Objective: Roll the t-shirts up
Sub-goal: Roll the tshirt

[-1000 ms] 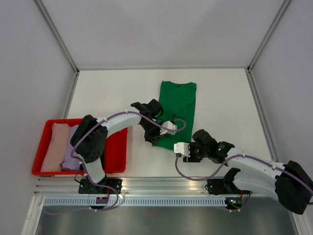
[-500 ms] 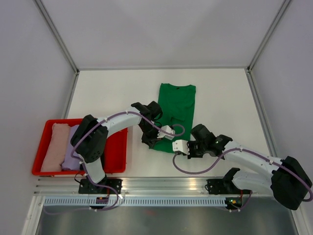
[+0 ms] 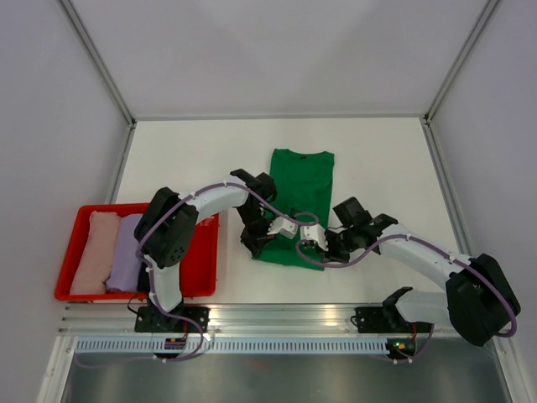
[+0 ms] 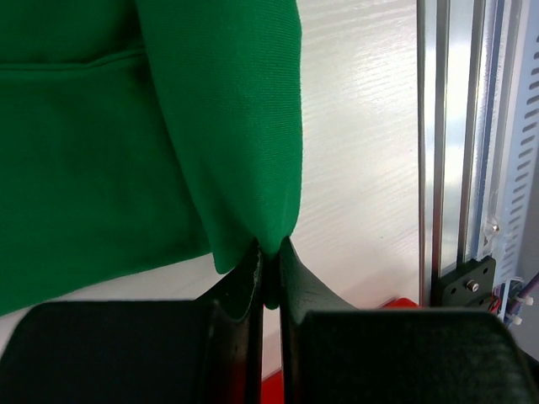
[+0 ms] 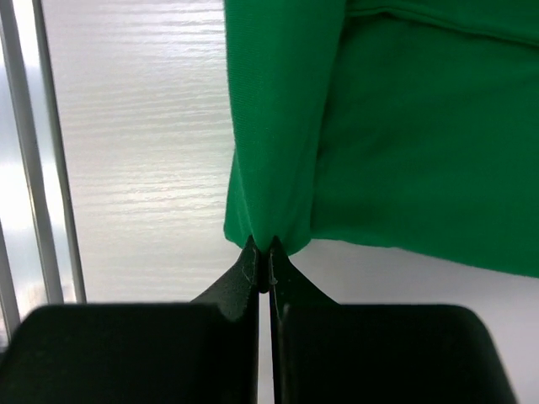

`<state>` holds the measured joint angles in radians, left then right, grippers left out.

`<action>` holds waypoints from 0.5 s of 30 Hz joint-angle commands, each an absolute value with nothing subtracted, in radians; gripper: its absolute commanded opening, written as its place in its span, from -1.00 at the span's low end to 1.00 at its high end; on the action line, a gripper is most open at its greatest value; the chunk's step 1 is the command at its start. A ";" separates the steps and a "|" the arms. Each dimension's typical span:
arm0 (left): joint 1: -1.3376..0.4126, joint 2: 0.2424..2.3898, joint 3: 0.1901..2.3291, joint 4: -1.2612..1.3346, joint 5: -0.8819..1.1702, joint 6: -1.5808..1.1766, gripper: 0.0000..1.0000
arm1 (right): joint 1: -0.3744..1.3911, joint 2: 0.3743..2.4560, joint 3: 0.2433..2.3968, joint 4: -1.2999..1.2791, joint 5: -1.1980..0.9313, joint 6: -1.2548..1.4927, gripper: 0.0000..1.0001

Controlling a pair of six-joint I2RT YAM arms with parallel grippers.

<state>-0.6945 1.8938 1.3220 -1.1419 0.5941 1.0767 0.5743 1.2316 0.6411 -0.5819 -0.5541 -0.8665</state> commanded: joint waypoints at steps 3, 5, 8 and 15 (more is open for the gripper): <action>-0.647 1.962 1.394 -1.235 0.618 1.120 -0.80 | 0.497 1.262 0.676 -0.525 -0.598 -0.799 -0.99; -0.624 1.991 1.416 -1.239 0.621 1.105 -0.74 | 0.485 1.282 0.678 -0.508 -0.601 -0.781 -0.99; -0.604 2.013 1.446 -1.243 0.618 1.092 -0.67 | 0.468 1.302 0.684 -0.491 -0.595 -0.756 -0.99; -0.578 2.043 1.489 -1.239 0.630 1.046 -0.55 | 0.443 1.345 0.684 -0.448 -0.558 -0.695 -0.99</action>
<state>-0.5961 2.0224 1.4555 -1.1896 0.6304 1.0672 0.4618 1.3296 0.6575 -0.4648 -0.5781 -0.7300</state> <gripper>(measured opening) 0.221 0.022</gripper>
